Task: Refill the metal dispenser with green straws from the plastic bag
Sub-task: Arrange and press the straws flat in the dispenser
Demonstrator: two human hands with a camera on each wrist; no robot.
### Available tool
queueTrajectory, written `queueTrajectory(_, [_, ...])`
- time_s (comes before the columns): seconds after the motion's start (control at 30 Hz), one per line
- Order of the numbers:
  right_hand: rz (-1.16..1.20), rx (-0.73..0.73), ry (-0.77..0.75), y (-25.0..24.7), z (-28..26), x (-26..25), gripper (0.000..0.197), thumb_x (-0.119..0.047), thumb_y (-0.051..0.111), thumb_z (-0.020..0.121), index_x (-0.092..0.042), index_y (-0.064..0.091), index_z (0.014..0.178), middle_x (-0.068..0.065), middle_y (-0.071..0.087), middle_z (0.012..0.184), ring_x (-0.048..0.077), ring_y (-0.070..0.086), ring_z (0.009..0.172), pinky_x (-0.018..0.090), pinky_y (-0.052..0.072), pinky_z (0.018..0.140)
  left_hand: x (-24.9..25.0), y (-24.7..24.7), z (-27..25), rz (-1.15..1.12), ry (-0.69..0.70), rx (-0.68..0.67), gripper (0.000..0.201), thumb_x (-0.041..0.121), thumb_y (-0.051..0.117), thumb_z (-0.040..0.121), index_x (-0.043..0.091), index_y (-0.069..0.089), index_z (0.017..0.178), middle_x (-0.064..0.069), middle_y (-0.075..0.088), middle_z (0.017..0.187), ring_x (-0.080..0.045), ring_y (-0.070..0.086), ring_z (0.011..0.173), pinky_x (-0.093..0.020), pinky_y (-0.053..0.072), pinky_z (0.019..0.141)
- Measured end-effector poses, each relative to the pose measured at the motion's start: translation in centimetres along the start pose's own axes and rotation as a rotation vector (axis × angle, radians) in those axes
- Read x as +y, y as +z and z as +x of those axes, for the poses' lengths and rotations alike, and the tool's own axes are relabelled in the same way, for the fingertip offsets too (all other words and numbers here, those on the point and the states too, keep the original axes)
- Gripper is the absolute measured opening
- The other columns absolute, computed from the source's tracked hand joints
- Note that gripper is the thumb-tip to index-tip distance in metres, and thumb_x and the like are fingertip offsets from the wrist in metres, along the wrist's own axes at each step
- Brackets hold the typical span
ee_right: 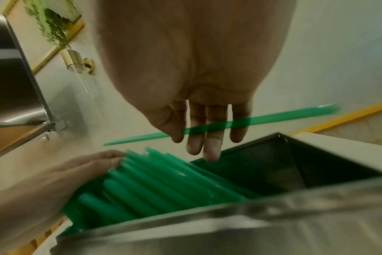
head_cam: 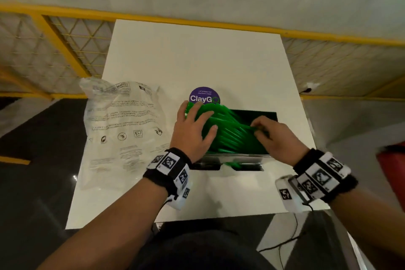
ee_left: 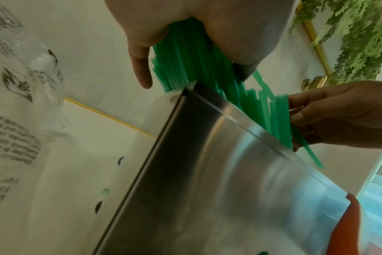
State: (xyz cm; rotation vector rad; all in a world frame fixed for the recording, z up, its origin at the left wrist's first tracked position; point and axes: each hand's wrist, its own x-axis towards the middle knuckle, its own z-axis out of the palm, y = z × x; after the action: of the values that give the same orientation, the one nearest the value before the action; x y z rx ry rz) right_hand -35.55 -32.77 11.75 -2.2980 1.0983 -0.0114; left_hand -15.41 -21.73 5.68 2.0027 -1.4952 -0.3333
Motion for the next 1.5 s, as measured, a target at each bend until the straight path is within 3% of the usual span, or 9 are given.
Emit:
queueTrajectory(0.2, [-0.013,0.063,-0.002,3.9,0.3,-1.3,0.018,-0.007,0.058,0.09,-0.007,0.064,0.106,0.005,0.059,0.099,0.018,0.057,0.09,0.021,0.042,0.08,0.2,-1.8,-0.3,-0.519,-0.062,0.072,0.049,0.025,0.035,0.089,0.021,0.044,0.138,-0.001,0.03,0.151,-0.005,0.019,0.136,-0.011,0.012,0.11])
queueTrajectory(0.33, [0.014,0.099,-0.026,3.8,0.4,-1.2,0.025,-0.009,0.062,0.086,-0.009,0.06,0.111,0.007,0.056,0.107,0.02,0.057,0.095,0.031,0.048,0.09,0.2,-2.4,-1.3,-0.478,-0.099,0.084,0.066,0.055,0.031,0.086,0.024,0.03,0.145,0.0,0.012,0.157,-0.01,0.008,0.144,-0.034,0.015,0.117])
queueTrajectory(0.43, [0.049,0.103,0.022,3.0,0.5,-0.5,0.051,-0.012,0.069,0.079,-0.008,0.047,0.124,0.008,0.044,0.123,0.022,0.047,0.112,0.03,0.041,0.097,0.8,-2.1,-1.5,-0.327,-0.112,0.089,0.076,0.064,0.036,0.082,0.028,0.021,0.148,0.002,0.003,0.158,-0.015,0.003,0.146,-0.042,0.016,0.117])
queueTrajectory(0.57, [0.049,-0.149,0.074,3.1,1.6,-0.3,0.079,-0.022,0.072,0.077,-0.009,0.027,0.142,0.01,0.03,0.14,0.024,0.041,0.126,0.034,0.037,0.106,2.1,-1.2,-0.1,-0.299,-0.253,0.061,0.081,0.056,0.049,0.086,0.022,0.014,0.15,-0.007,0.005,0.159,-0.018,0.005,0.146,-0.036,0.015,0.117])
queueTrajectory(0.77, [0.197,-0.103,-0.03,2.5,1.6,1.5,0.071,-0.017,0.077,0.073,-0.013,0.038,0.132,0.003,0.034,0.128,0.02,0.044,0.119,0.027,0.039,0.101,2.4,-0.6,0.5,-0.2,-0.282,0.125,0.065,0.035,0.055,0.091,0.013,0.027,0.145,-0.008,0.025,0.15,-0.019,0.027,0.138,-0.028,0.025,0.112])
queueTrajectory(0.87, [0.15,-0.213,0.021,2.0,1.7,2.5,0.097,-0.027,0.078,0.073,-0.013,0.018,0.147,0.01,0.028,0.145,0.025,0.038,0.13,0.028,0.034,0.107,2.6,-0.5,0.2,-0.195,-0.295,0.144,0.065,0.035,0.056,0.091,0.015,0.027,0.145,-0.008,0.024,0.151,-0.018,0.027,0.139,-0.022,0.022,0.107])
queueTrajectory(1.0, [-0.041,-0.371,0.039,2.4,3.6,1.9,0.102,-0.034,0.076,0.074,-0.017,0.011,0.151,0.014,0.033,0.145,0.029,0.04,0.13,0.034,0.037,0.107,2.8,-0.5,0.5,-0.124,-0.351,0.102,0.067,0.039,0.056,0.09,0.014,0.027,0.146,-0.008,0.017,0.154,-0.019,0.025,0.14,-0.026,0.025,0.108])
queueTrajectory(1.17, [-0.223,-0.335,0.073,3.9,4.5,0.5,0.103,-0.041,0.078,0.07,-0.012,0.015,0.146,0.017,0.035,0.139,0.037,0.041,0.126,0.045,0.041,0.103,2.5,-0.1,1.0,-0.129,-0.369,0.177,0.051,0.031,0.06,0.088,0.009,0.046,0.132,-0.011,0.036,0.135,-0.024,0.048,0.118,-0.027,0.038,0.099])
queueTrajectory(1.5, [-0.232,-0.229,0.014,4.2,4.4,-0.6,0.082,-0.032,0.078,0.068,-0.013,0.031,0.133,0.013,0.055,0.122,0.032,0.057,0.108,0.038,0.049,0.088,2.4,0.0,1.6,-0.197,-0.334,0.238,0.034,0.028,0.057,0.09,0.01,0.054,0.119,-0.008,0.044,0.127,-0.02,0.052,0.108,-0.023,0.038,0.084])
